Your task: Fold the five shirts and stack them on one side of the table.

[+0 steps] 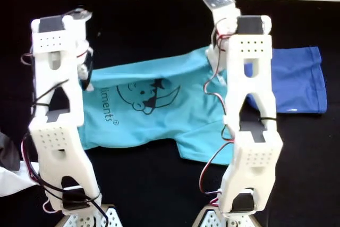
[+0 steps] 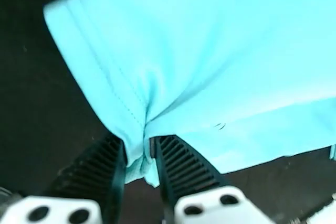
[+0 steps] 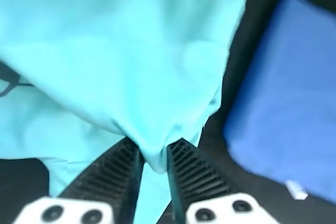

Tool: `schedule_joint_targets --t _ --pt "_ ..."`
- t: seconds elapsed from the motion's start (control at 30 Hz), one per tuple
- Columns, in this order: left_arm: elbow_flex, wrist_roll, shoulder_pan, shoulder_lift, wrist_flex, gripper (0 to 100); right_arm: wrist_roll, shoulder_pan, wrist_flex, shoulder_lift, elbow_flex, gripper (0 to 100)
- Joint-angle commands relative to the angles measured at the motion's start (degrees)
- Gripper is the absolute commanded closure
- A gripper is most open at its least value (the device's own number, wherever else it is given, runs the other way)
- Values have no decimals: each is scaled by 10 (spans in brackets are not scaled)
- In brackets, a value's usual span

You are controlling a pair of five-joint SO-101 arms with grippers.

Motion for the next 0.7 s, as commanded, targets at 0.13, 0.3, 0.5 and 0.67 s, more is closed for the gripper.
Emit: schedule_joint_targets --t 0.13,0.3,0.5,0.67 --pt "211 -73 -20 -189 7 991 -14 0 0 -161 238 993" --pt "342 -84 -17 -268 7 991 8 9 -57 -290 420 993" --pt "430 -84 -18 -299 5 991 49 38 -112 -400 591 993" --pt "506 -84 -17 -303 -67 991 83 69 -126 -445 646 993"
